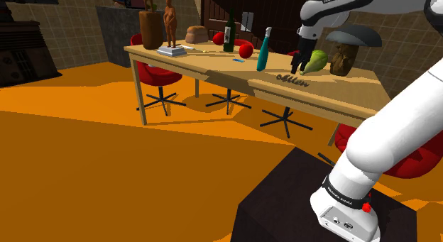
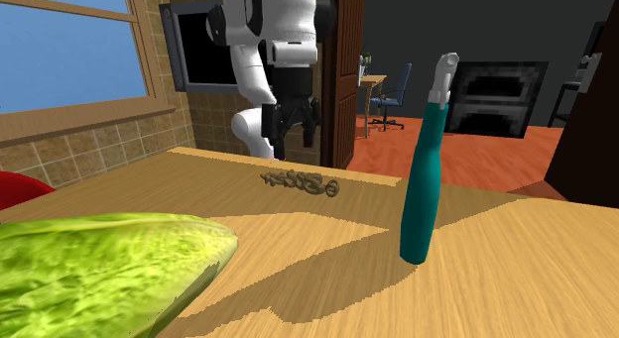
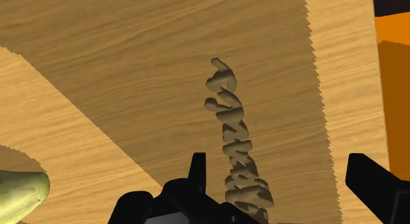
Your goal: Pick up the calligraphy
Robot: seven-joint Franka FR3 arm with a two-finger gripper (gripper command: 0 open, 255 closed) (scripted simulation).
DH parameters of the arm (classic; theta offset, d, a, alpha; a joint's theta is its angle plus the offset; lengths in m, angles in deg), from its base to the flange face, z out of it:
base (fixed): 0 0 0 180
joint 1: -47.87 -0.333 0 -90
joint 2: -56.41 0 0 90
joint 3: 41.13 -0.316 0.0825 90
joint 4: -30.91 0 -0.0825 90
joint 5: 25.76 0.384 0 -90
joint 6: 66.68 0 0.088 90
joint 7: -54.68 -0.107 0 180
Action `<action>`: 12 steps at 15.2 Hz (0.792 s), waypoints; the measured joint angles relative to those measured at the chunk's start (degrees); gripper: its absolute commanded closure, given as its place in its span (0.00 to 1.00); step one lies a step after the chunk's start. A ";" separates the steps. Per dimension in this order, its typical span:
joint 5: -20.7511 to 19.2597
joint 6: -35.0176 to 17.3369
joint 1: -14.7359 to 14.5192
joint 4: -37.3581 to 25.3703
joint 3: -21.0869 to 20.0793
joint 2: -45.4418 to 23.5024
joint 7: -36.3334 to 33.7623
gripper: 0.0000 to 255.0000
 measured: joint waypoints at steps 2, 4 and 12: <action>1.31 -0.58 0.04 -1.99 1.81 -3.35 2.54 0.00; 1.60 -2.11 0.10 -1.09 2.28 -4.21 3.09 0.00; 1.74 -6.21 0.25 2.36 2.82 -4.96 3.43 1.00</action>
